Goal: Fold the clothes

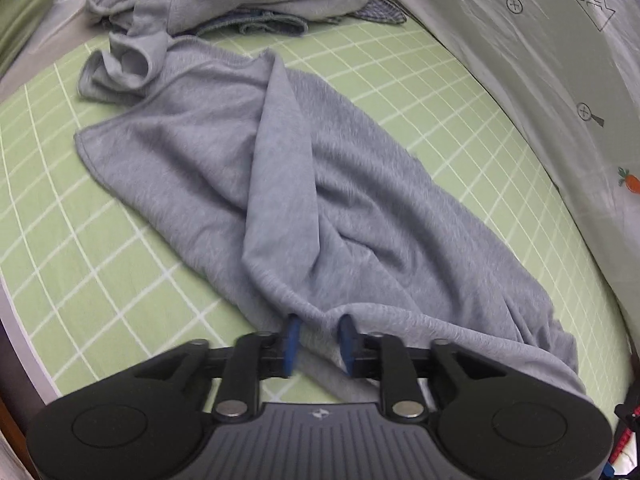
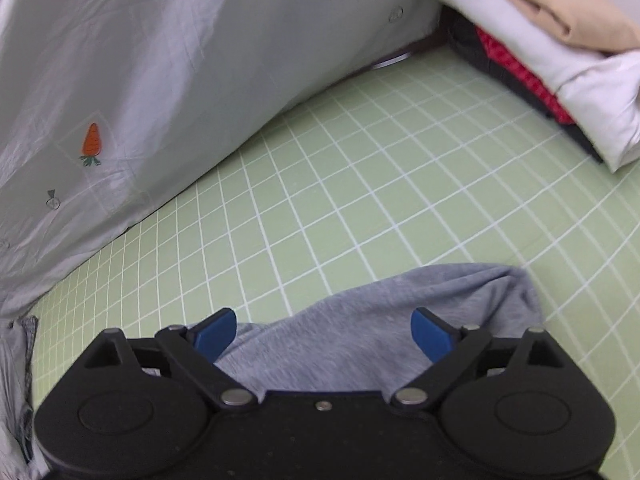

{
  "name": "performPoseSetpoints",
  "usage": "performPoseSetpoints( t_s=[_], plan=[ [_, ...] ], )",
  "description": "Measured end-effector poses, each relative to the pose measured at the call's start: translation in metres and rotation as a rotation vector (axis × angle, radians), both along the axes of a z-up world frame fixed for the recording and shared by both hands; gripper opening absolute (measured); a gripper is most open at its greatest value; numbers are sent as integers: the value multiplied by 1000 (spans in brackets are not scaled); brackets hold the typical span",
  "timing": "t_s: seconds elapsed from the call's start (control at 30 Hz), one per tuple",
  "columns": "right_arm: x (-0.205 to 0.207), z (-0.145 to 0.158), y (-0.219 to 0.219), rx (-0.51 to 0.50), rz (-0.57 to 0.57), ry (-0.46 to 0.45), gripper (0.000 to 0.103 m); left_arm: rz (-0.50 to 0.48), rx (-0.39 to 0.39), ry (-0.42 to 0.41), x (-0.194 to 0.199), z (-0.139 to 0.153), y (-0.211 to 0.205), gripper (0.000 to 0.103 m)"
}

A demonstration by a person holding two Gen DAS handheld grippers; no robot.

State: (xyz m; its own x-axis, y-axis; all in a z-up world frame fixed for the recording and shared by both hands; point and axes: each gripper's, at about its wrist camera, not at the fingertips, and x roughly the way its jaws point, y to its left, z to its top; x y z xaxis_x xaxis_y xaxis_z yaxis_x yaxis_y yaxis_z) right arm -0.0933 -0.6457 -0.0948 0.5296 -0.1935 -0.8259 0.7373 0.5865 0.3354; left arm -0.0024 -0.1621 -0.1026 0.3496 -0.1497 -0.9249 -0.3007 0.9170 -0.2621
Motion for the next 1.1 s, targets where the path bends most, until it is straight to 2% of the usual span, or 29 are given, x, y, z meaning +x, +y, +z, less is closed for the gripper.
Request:
performPoseSetpoints(
  t_s=[0.03, 0.13, 0.23, 0.3, 0.4, 0.43, 0.47, 0.5, 0.53, 0.57, 0.6, 0.67, 0.87, 1.1],
  plan=[
    [6, -4, -2, 24, -6, 8, 95, 11, 15, -1, 4, 0, -1, 41],
    [25, -18, -6, 75, -31, 61, 95, 56, 4, 9, 18, -6, 6, 44],
    [39, -32, -5, 93, -59, 149, 95, 77, 25, 37, 34, -15, 8, 51],
    [43, -41, -5, 99, -81, 204, 94, 85, 44, 56, 44, -20, 8, 52],
    [42, -45, -2, 84, -91, 218, 86, 86, 64, 75, 55, -28, 9, 52],
    [41, -44, 0, 61, -76, 217, 73, 88, 66, 73, 56, -30, 10, 52],
    [40, -42, 2, 31, -52, 215, 64, 84, 66, 63, 58, -31, 10, 47],
    [40, -41, 4, 1, -28, 214, 45, 79, 65, 53, 59, -31, 11, 40],
    [38, -38, 5, -19, -14, 207, 25, 75, 65, 43, 61, -32, 11, 20],
    [34, -34, 5, -32, -7, 197, 13, 70, 67, 39, 63, -32, 11, 13],
    [31, -31, 5, -46, 0, 188, 1, 65, 70, 36, 64, -32, 11, 13],
    [23, -22, 5, -82, 6, 166, 1, 62, 60, 10, 65, -27, 11, 6],
    [-21, 39, 23, -323, -6, 72, 0, 51, 52, -91, 58, 2, 19, 5],
    [-102, 82, 40, -448, -68, 33, 0, 39, 16, -154, 26, 33, 40, 5]
  ],
)
